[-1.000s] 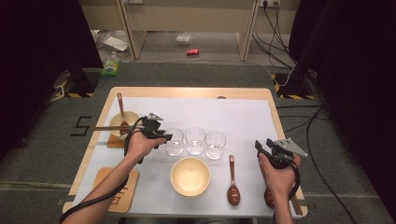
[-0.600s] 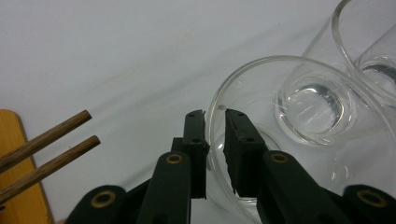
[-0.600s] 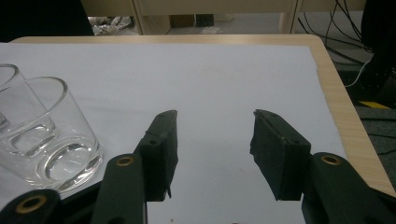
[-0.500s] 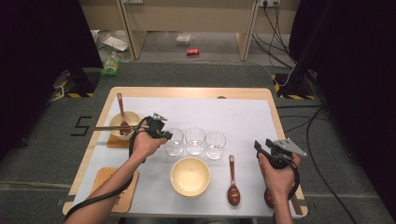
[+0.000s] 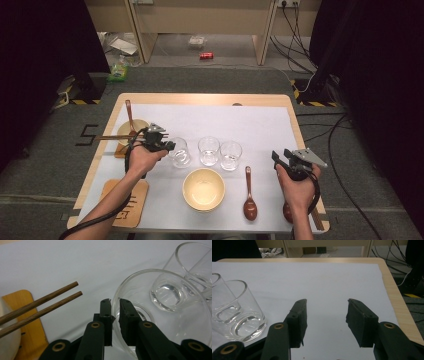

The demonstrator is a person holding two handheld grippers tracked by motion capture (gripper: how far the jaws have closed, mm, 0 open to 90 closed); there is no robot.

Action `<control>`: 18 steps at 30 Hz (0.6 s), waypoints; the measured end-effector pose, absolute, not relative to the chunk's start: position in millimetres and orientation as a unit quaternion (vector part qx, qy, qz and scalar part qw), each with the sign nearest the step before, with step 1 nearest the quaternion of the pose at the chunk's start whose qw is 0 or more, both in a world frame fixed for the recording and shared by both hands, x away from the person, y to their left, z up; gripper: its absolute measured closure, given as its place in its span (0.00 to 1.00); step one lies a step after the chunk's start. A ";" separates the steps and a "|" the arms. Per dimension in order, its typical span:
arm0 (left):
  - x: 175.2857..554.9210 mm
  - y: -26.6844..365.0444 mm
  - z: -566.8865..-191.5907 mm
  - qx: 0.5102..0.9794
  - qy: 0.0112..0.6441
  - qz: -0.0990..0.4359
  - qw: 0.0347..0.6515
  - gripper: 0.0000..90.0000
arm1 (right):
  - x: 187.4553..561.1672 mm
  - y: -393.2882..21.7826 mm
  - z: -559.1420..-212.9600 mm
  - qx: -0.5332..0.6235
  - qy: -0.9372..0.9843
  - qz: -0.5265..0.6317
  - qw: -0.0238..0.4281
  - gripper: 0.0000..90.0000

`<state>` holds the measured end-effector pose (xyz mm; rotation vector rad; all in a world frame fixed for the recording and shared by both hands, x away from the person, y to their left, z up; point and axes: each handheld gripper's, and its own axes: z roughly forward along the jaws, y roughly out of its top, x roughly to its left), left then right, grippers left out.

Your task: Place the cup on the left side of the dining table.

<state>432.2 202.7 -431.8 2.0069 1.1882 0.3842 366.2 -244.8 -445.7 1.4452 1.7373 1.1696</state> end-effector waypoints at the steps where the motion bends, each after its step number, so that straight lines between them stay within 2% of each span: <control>1: 430.8 204.1 -430.5 0.785 0.465 0.151 0.381 0.90 | 365.9 -244.8 -445.7 0.543 0.654 0.437 0.294 0.56; 18: 411.1 233.2 -418.5 0.777 0.463 0.164 0.394 0.90 | 365.6 -244.1 -445.5 0.544 0.654 0.436 0.294 0.56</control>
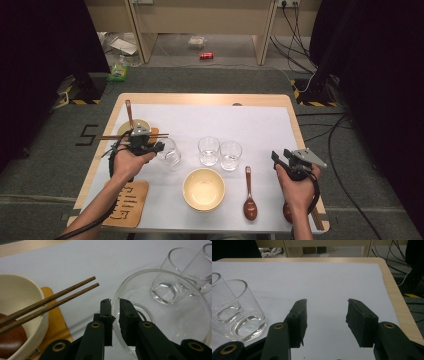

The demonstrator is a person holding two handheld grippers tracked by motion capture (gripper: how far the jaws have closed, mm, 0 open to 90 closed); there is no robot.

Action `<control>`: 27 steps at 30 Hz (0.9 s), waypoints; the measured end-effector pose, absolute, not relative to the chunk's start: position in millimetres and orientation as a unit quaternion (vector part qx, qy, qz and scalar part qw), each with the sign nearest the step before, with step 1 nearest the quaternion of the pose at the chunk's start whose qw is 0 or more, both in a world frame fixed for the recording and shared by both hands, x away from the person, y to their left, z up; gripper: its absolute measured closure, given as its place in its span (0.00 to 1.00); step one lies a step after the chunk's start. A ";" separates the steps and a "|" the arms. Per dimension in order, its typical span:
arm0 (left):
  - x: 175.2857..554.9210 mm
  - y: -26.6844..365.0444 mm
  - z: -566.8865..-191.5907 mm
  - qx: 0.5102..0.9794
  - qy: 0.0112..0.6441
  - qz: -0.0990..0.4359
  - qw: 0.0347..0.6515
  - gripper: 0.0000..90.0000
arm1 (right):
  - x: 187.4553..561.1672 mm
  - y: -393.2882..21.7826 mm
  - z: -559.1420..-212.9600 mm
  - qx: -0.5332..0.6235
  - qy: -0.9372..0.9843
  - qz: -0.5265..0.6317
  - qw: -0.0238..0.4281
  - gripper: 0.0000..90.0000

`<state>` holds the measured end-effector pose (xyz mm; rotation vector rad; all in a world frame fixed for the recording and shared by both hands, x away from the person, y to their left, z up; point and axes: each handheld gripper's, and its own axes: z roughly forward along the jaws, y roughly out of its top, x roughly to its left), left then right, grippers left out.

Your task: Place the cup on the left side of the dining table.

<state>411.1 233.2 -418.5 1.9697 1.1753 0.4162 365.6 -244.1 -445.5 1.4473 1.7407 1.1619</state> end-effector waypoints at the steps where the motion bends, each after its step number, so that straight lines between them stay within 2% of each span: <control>1: 410.5 234.4 -418.4 0.776 0.464 0.165 0.395 0.90 | 365.6 -244.1 -445.4 0.543 0.654 0.436 0.294 0.56; 27: 395.2 276.5 -419.8 0.758 0.488 0.175 0.396 0.90 | 366.1 -242.3 -446.7 0.541 0.657 0.436 0.293 0.56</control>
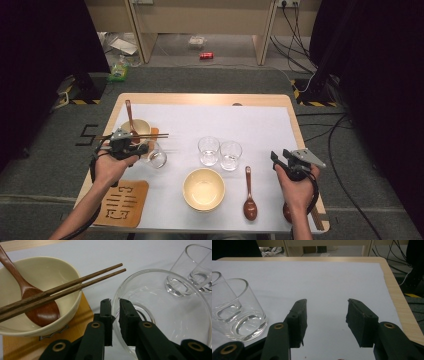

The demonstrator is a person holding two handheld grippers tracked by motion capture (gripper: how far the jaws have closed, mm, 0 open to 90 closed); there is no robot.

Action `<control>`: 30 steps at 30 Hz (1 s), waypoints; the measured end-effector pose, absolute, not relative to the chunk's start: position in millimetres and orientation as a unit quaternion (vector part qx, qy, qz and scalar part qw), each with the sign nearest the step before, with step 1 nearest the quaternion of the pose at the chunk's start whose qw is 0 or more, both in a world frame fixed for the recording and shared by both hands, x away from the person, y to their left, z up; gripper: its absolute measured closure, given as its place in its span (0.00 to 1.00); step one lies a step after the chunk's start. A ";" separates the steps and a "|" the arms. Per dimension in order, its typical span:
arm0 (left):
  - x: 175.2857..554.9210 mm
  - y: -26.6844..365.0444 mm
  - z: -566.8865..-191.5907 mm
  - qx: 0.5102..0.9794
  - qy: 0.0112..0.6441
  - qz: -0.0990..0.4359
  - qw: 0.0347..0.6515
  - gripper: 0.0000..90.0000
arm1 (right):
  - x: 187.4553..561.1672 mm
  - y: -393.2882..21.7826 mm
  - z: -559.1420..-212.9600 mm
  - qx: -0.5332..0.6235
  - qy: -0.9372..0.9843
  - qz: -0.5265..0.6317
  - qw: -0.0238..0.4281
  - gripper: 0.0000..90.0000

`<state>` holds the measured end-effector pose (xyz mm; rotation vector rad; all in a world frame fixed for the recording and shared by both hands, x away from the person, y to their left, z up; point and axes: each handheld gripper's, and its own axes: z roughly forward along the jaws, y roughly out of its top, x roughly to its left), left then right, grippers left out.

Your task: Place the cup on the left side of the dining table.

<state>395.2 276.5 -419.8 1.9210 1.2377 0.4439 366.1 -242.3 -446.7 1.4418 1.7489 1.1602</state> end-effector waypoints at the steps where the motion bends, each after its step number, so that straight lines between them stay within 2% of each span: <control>1: 394.5 277.8 -419.6 0.758 0.489 0.176 0.396 0.90 | 366.1 -242.3 -446.8 0.541 0.657 0.436 0.293 0.56; 30: 383.9 316.6 -420.6 0.752 0.508 0.185 0.377 0.90 | 366.2 -240.3 -446.9 0.543 0.657 0.434 0.292 0.56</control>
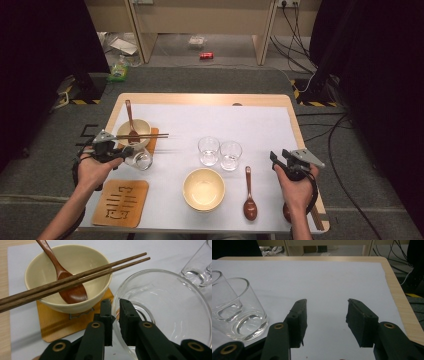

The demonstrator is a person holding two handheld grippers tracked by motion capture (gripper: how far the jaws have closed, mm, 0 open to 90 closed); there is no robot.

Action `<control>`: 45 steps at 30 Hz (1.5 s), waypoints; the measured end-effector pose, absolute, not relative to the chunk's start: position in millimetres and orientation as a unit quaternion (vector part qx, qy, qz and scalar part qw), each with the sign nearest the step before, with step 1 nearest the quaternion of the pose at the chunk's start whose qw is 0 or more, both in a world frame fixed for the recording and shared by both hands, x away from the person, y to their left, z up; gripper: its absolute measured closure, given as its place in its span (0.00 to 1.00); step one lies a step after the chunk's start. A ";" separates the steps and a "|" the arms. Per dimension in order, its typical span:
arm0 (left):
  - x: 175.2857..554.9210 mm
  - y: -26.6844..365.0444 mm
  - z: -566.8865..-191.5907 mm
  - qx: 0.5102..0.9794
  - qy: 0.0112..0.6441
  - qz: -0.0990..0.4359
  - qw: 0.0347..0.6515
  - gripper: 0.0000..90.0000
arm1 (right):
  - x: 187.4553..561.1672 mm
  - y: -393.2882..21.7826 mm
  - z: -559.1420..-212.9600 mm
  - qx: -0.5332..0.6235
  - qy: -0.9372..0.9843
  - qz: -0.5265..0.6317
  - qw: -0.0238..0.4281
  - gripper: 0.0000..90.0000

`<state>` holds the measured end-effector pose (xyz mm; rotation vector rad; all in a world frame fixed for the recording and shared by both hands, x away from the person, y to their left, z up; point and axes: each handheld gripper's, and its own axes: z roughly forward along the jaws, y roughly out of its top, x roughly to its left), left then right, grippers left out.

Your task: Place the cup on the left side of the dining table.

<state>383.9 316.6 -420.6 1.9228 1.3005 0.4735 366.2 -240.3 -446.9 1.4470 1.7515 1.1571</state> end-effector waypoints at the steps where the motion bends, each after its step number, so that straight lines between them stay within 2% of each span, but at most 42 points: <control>1: 383.6 317.3 -421.0 0.752 0.509 0.186 0.375 0.90 | 366.2 -240.3 -447.0 0.543 0.657 0.435 0.292 0.56; 20: 389.8 322.1 -440.8 0.767 0.522 0.165 0.336 0.90 | 366.7 -239.7 -447.5 0.541 0.659 0.432 0.294 0.56; 36: 397.4 322.1 -443.3 0.753 0.529 0.153 0.361 0.87 | 366.2 -238.2 -447.8 0.543 0.659 0.431 0.292 0.55; 45: 386.7 329.0 -436.9 0.713 0.540 0.178 0.411 0.71 | 366.9 -237.5 -449.0 0.540 0.662 0.429 0.293 0.55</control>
